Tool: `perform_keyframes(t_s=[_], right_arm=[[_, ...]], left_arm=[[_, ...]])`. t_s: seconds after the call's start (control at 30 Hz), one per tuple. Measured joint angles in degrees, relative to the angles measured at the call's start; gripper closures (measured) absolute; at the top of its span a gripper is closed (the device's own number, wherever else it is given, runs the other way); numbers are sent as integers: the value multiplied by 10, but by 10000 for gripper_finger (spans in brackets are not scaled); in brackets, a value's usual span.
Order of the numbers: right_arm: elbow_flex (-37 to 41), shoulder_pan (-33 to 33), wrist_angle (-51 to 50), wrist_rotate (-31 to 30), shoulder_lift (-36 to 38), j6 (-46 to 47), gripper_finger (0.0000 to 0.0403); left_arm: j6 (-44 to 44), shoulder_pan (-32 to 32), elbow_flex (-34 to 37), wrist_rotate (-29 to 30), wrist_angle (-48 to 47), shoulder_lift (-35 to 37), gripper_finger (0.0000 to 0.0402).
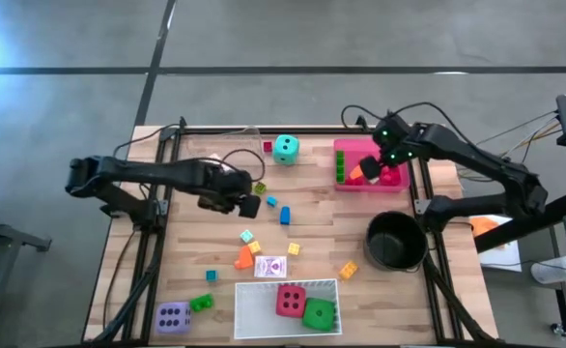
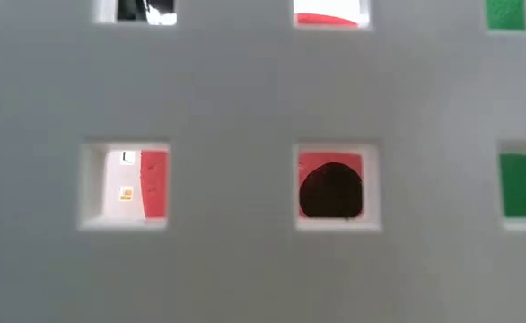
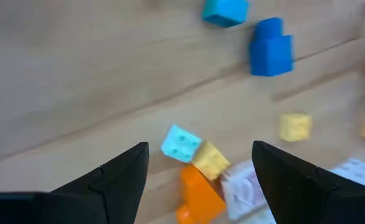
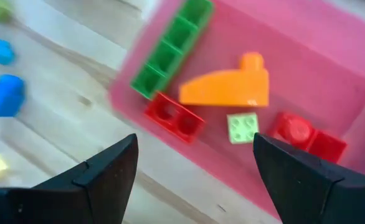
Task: Pick & Place Toys
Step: Put the light blue game piece into the red bin
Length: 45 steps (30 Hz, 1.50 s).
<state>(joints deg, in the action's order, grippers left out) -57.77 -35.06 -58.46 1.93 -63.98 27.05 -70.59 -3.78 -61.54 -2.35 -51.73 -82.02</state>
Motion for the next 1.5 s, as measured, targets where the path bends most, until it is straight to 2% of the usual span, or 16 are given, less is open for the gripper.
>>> perform_keyframes(t_s=[0.13, 0.4, 0.57, 0.77, 0.97, 1.27, 1.5], right_arm=[[-38, 27, 1, 0, 2, 0, 92], [-96, 63, 1, -2, 2, -4, 92], [-106, 67, 0, -2, 2, -9, 92], [-96, 67, 0, -1, 2, -9, 92], [-84, 67, -1, 1, 2, -9, 92], [-84, 87, -1, 3, 2, -9, 92], [-84, 91, 0, 3, 2, -9, 92]], left_arm=[[11, 8, 0, 1, 6, -55, 116], [113, 46, 0, 10, 30, -123, 117], [152, 81, 0, 22, 47, -132, 117], [172, 110, 3, 73, 58, -133, 117], [183, 113, 39, 40, 121, -141, 118], [166, 115, 82, 38, 119, -143, 118], [182, 116, 85, 42, 166, -142, 118]])
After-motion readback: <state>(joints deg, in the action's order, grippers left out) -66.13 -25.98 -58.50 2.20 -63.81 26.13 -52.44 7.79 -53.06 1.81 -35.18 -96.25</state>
